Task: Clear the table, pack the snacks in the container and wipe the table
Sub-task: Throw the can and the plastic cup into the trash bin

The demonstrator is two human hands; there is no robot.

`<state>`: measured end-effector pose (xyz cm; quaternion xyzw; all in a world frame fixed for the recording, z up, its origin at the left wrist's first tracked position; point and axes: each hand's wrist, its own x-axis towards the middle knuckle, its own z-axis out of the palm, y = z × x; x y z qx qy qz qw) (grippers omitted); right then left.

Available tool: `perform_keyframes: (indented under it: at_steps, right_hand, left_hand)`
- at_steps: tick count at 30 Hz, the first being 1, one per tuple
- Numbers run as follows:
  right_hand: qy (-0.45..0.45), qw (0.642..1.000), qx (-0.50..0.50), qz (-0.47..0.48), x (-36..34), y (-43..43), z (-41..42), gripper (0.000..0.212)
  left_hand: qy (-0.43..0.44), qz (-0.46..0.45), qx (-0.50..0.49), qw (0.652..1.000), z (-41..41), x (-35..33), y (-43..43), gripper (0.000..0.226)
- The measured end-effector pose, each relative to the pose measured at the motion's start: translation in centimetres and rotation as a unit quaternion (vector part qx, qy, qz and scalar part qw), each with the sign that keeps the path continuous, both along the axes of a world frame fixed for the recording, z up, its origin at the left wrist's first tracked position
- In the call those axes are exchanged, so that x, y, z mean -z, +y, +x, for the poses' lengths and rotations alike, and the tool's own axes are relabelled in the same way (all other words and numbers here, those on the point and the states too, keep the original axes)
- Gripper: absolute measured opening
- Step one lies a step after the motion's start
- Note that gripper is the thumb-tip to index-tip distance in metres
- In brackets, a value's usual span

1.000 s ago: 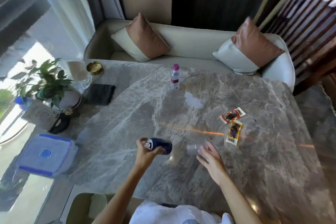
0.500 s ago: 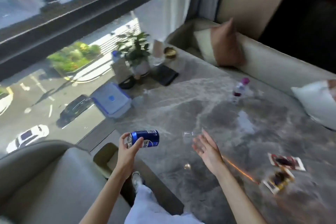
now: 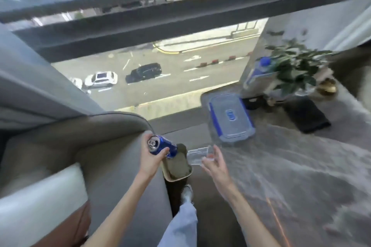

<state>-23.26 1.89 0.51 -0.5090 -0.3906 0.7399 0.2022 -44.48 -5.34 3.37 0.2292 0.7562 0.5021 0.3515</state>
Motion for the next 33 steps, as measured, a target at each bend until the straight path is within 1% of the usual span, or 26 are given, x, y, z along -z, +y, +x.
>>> perform_keyframes:
  at_steps: [2, 4, 8, 11, 13, 15, 16, 17, 19, 22, 25, 27, 29, 31, 33]
  right_hand:
    - [-0.037, 0.999, -0.020, -0.023, 3.8, 0.6, -4.3, 0.072]
    - [-0.057, 0.997, -0.010, -0.050, 8.3, 1.4, -7.6, 0.071]
    - [-0.083, 0.987, 0.065, -0.120, 19.4, 3.3, -11.3, 0.065]
    - [-0.102, 0.975, 0.102, -0.170, 28.1, 4.2, -12.1, 0.067]
    - [-0.132, 0.959, 0.122, -0.218, 33.6, 3.9, -12.5, 0.069]
    - [-0.162, 0.938, 0.135, -0.275, 38.5, 3.1, -13.2, 0.073]
    - [-0.163, 0.932, 0.134, -0.295, 40.7, 2.6, -13.7, 0.072]
    - [-0.159, 0.928, 0.133, -0.309, 42.6, 2.2, -14.3, 0.069]
    - [-0.151, 0.920, 0.130, -0.337, 46.4, 1.8, -15.8, 0.066]
    - [-0.144, 0.905, 0.158, -0.368, 51.8, 2.3, -18.1, 0.070]
    - [-0.147, 0.895, 0.198, -0.373, 56.5, 3.7, -19.9, 0.068]
    - [-0.162, 0.895, 0.190, -0.369, 59.2, 4.4, -20.4, 0.065]
    - [-0.179, 0.889, 0.190, -0.376, 61.4, 4.7, -20.5, 0.064]
    - [-0.189, 0.884, 0.189, -0.385, 63.0, 4.9, -20.5, 0.069]
    - [-0.185, 0.882, 0.184, -0.391, 63.9, 4.9, -20.4, 0.071]
  left_hand:
    - [-0.016, -0.033, -0.009, 0.999, -2.5, 4.9, 0.7, 0.057]
    - [-0.036, -0.070, -0.029, 0.997, -4.6, 10.5, 1.0, 0.057]
    - [-0.043, -0.138, -0.076, 0.987, -7.3, 22.9, 1.6, 0.060]
    - [-0.026, -0.187, -0.093, 0.978, -8.0, 32.0, 2.2, 0.067]
    - [0.000, -0.220, -0.070, 0.973, -8.1, 37.7, 2.7, 0.071]
    - [0.019, -0.247, -0.018, 0.969, -8.1, 42.6, 3.0, 0.071]
    - [0.025, -0.261, 0.012, 0.965, -8.1, 44.7, 3.1, 0.072]
    - [0.035, -0.278, 0.041, 0.959, -8.1, 46.7, 3.3, 0.073]
    - [0.083, -0.314, 0.093, 0.941, -8.0, 50.1, 3.9, 0.074]
    - [0.157, -0.327, 0.155, 0.919, -7.4, 54.7, 5.1, 0.071]
    - [0.157, -0.355, 0.158, 0.908, -6.7, 59.1, 6.3, 0.069]
    - [0.147, -0.371, 0.151, 0.905, -6.7, 61.7, 6.7, 0.067]
    - [0.163, -0.371, 0.169, 0.899, -6.6, 64.0, 6.7, 0.067]
    - [0.186, -0.371, 0.185, 0.891, -6.5, 65.7, 6.4, 0.071]
    - [0.195, -0.389, 0.196, 0.879, -6.3, 66.6, 6.1, 0.083]
